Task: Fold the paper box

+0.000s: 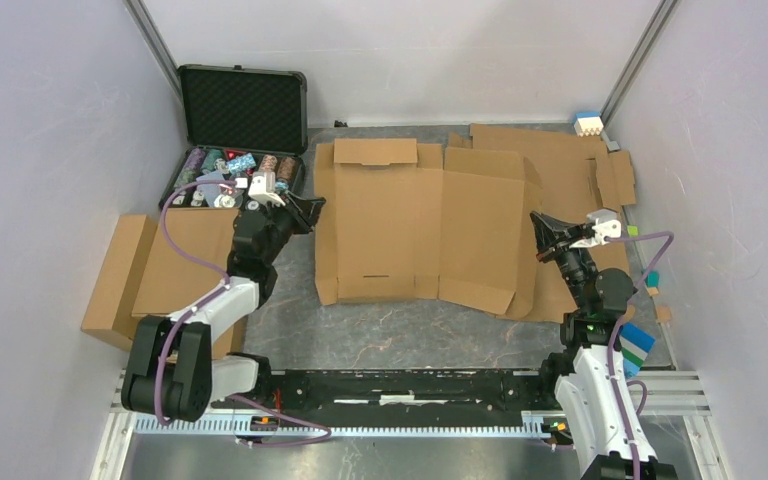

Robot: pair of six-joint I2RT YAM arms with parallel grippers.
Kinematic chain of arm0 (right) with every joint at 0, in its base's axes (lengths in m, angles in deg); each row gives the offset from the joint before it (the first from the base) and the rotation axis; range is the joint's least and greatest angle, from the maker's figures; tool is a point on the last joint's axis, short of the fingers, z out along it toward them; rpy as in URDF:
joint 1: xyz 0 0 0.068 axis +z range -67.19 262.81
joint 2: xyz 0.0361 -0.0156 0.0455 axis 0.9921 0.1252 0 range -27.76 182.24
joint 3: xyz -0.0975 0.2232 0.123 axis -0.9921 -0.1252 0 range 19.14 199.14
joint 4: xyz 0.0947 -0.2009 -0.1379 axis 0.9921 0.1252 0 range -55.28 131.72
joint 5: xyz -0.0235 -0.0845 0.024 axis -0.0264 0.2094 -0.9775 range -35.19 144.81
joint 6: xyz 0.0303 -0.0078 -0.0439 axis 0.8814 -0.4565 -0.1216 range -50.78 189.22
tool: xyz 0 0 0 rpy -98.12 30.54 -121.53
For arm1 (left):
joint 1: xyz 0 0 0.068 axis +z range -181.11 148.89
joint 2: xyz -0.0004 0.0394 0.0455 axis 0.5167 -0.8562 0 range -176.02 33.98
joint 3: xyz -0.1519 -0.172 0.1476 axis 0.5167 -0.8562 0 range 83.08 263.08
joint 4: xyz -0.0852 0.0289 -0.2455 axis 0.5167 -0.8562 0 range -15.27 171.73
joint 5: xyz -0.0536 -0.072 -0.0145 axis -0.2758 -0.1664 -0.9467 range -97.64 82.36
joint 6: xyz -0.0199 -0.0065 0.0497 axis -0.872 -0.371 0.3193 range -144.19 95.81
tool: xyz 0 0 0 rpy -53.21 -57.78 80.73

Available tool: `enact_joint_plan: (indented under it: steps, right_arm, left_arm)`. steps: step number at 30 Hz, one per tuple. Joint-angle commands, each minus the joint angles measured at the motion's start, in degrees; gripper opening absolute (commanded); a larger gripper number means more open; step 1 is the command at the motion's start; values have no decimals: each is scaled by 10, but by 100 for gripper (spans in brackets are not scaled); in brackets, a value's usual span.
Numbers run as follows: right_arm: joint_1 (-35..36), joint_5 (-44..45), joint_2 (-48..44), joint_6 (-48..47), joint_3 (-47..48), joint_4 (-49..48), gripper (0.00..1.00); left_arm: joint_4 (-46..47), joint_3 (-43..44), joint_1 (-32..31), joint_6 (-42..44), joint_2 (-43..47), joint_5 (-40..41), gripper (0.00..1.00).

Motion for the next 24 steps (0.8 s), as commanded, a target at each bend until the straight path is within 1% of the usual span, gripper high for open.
enact_joint_plan:
  steps: [1, 2, 4, 6, 8, 10, 12, 16, 19, 21, 22, 23, 24]
  right_arm:
    - [2, -12, -3, 1, 28, -9, 0]
    - [2, -11, -3, 2, 32, -8, 0]
    - [2, -11, 1, 5, 39, -7, 0]
    - [2, -31, 9, 13, 48, -23, 1]
    - [2, -41, 14, 22, 54, -36, 3]
    - [2, -40, 16, 24, 60, -38, 3]
    - [2, -39, 11, 20, 68, -31, 5]
    - [2, -25, -14, 12, 66, -19, 8]
    - [2, -1, -34, 10, 60, 19, 22]
    - [2, 38, -50, 5, 53, 78, 40]
    - [2, 64, -56, 6, 48, 113, 45]
    - [2, 70, -63, 5, 42, 131, 50]
    - [2, 68, -69, 0, 35, 150, 59]
  left_arm:
    - [43, 28, -1, -19, 1, -73, 16]
    - [42, 23, -4, -18, 13, -67, 9]
    - [42, 10, -25, -1, 43, -38, 2]
    - [41, -4, -72, 35, 73, 0, 2]
    - [30, -17, -126, 85, 107, 60, 2]
    - [36, -36, -165, 126, 140, 112, 2]
    - [65, -61, -189, 141, 163, 157, 2]
    - [157, -115, -227, 186, 173, 193, 2]
    - [208, -143, -251, 219, 154, 198, 2]
    - [242, -158, -268, 239, 138, 196, 2]
    - [255, -166, -278, 251, 135, 195, 2]
    - [263, -171, -286, 260, 134, 195, 2]
    - [264, -173, -294, 270, 137, 194, 2]
